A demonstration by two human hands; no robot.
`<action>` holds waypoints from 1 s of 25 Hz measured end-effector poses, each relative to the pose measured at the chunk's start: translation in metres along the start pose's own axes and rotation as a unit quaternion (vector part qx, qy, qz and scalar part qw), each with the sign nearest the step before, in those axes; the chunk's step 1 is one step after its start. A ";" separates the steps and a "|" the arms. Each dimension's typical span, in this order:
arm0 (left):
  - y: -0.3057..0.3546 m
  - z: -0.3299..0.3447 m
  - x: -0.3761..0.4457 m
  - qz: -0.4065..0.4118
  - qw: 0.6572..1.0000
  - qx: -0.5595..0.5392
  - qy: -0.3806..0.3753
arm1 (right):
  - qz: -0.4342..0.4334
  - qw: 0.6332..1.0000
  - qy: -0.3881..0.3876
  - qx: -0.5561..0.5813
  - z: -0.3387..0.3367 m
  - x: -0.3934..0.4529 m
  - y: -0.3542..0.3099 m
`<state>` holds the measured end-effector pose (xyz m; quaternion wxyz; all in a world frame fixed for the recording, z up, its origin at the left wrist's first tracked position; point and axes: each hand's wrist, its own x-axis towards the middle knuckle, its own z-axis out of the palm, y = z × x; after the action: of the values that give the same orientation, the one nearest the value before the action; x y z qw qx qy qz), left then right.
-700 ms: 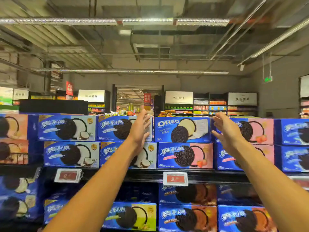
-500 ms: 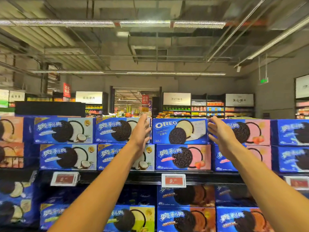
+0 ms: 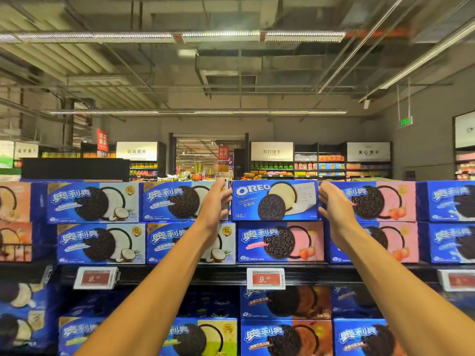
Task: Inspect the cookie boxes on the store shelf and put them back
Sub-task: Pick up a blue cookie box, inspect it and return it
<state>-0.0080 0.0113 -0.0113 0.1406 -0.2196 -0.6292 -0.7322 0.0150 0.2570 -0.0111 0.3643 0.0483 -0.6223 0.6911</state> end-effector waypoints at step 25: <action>-0.047 -0.014 -0.088 0.096 0.955 -0.272 0.076 | -0.014 0.977 -0.090 0.191 -0.021 -0.106 0.005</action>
<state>0.0436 -0.0006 -0.0970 0.1926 -0.2530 -0.3701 -0.8729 0.0982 0.2291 -0.0750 0.3006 0.1870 -0.5085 0.7850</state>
